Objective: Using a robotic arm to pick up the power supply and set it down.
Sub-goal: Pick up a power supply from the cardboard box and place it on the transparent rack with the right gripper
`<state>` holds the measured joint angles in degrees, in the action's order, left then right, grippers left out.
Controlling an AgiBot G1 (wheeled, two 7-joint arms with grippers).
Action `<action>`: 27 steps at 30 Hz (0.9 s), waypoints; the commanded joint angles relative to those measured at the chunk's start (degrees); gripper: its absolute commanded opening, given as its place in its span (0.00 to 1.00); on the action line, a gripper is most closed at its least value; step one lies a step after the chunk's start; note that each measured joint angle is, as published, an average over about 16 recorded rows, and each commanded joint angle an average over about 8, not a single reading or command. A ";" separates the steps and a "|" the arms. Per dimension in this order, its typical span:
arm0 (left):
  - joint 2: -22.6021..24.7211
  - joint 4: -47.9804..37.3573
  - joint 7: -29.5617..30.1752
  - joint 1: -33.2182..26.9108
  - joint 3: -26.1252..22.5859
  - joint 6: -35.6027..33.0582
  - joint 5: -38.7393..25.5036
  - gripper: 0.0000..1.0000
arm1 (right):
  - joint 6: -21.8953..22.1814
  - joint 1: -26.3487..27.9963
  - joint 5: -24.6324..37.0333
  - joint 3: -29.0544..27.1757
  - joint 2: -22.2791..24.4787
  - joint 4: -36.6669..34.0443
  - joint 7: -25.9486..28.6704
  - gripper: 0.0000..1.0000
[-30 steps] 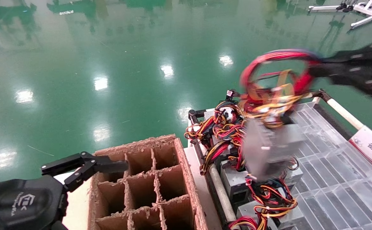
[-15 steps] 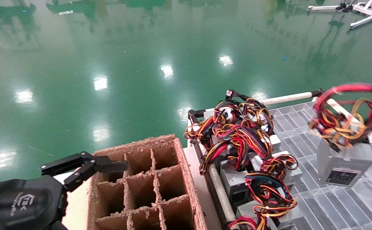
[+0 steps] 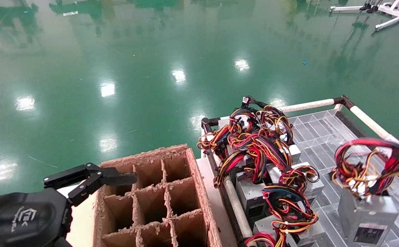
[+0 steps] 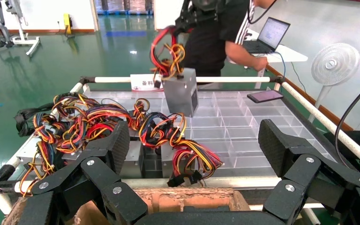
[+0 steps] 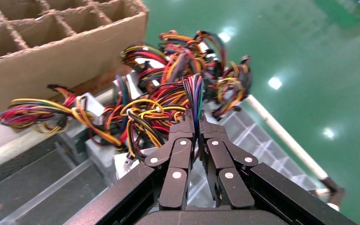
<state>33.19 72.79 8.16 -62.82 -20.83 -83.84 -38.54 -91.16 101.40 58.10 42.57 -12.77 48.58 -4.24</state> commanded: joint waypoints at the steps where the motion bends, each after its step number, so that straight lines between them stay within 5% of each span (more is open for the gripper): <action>1: 0.00 0.00 0.00 0.00 0.00 0.00 0.00 1.00 | -0.04 -0.31 -0.36 1.17 -0.23 -0.52 -0.61 0.00; 27: -0.01 0.00 -0.01 -0.01 -0.02 0.01 0.01 1.00 | 0.20 -6.47 -13.72 15.46 -4.86 -10.38 -7.99 0.00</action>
<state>33.18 72.79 8.15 -62.82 -20.85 -83.83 -38.53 -90.97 95.34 44.64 57.73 -17.81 38.13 -12.15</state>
